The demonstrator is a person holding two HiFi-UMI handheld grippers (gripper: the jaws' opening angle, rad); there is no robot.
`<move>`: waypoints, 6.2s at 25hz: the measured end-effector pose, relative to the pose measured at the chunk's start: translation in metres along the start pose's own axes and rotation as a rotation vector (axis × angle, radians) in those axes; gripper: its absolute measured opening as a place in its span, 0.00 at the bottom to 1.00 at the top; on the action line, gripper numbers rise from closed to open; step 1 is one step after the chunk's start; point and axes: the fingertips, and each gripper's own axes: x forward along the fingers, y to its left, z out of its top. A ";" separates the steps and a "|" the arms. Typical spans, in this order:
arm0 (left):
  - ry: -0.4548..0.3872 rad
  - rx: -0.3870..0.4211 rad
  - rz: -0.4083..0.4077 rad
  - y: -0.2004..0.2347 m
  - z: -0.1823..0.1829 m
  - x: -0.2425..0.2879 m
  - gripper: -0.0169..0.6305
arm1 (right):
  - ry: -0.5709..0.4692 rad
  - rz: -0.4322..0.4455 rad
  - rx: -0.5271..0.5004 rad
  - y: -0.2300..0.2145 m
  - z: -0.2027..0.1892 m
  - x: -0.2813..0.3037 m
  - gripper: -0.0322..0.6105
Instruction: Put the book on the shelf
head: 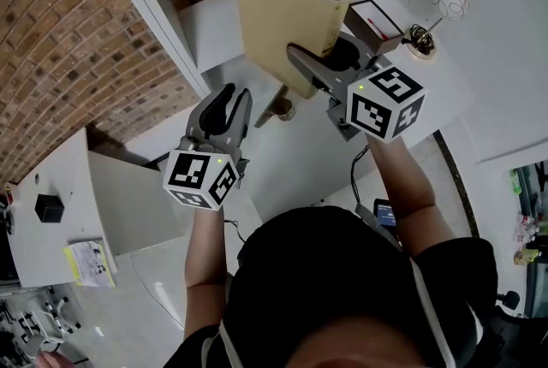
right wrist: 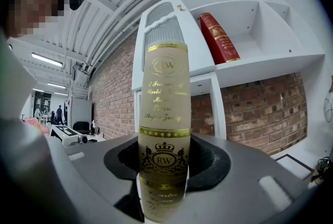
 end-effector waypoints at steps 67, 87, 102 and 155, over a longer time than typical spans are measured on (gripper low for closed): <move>0.051 0.027 0.017 0.021 -0.005 0.057 0.20 | -0.042 -0.149 -0.051 -0.074 -0.003 0.078 0.45; -0.020 -0.024 -0.046 0.021 0.027 0.128 0.28 | -0.033 -0.043 -0.017 -0.078 -0.051 0.042 0.47; 0.000 -0.067 -0.031 0.029 0.026 0.153 0.27 | -0.048 0.028 -0.011 -0.075 -0.067 0.048 0.36; 0.115 -0.023 0.005 0.073 0.033 0.197 0.23 | 0.081 -0.213 -0.079 -0.094 -0.066 0.092 0.35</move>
